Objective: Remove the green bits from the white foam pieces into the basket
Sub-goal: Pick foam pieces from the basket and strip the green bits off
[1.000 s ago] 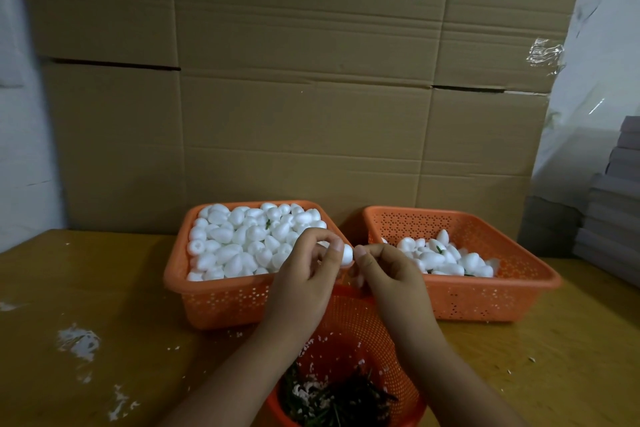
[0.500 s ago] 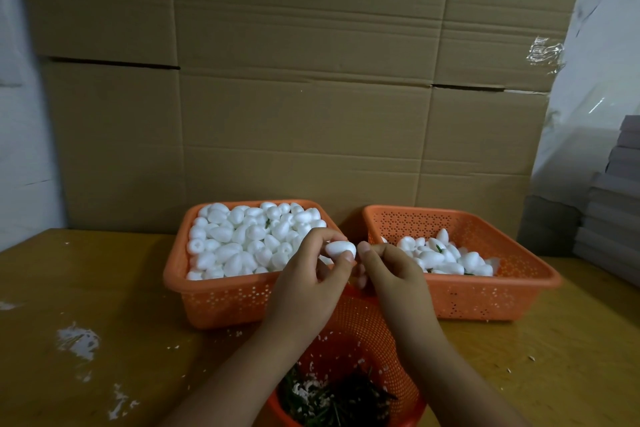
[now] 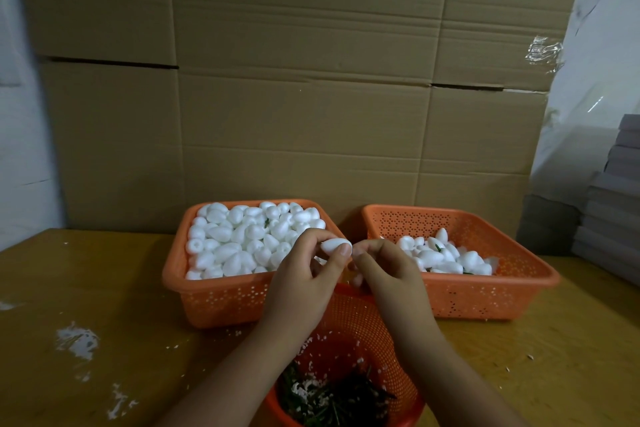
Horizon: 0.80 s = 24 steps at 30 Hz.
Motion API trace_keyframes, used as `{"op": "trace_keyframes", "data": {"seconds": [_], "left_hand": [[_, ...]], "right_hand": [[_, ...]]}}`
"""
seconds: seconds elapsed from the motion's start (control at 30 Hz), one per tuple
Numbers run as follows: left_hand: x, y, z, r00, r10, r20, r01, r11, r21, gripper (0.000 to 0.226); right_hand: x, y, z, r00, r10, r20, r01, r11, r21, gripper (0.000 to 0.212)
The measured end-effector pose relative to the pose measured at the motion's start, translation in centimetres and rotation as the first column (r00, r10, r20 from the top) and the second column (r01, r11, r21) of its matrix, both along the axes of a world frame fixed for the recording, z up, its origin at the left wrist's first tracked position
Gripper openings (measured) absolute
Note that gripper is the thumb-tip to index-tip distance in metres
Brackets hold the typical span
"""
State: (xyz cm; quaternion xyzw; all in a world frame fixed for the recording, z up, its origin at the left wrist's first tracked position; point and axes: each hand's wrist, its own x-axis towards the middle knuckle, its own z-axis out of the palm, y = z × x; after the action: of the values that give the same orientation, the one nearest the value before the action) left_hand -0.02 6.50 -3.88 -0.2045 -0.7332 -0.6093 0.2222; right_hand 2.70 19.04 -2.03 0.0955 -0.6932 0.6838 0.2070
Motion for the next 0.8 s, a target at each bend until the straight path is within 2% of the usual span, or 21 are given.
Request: {"op": "trace_keyframes", "data": {"seconds": [0.33,0.6,0.8], "left_hand": [[0.33,-0.02,0.34,1.000,0.027,-0.006,-0.027,1.000,-0.001,0.030],[0.50,0.13,0.29,0.999,-0.027,-0.029,0.025,0.998,-0.053,0.027],[0.38,0.09,0.14,0.999,-0.025,-0.026,0.023,0.997,-0.072,0.024]], "right_hand": [[-0.24,0.05,-0.23,1.000,-0.027,-0.006,0.027,1.000,0.011,0.011],[0.09,0.20,-0.27,0.999,-0.051,-0.002,0.051,0.999,0.001,0.035],[0.04,0.16,-0.13,0.998,-0.061,0.015,0.061,0.998,-0.003,0.036]]}}
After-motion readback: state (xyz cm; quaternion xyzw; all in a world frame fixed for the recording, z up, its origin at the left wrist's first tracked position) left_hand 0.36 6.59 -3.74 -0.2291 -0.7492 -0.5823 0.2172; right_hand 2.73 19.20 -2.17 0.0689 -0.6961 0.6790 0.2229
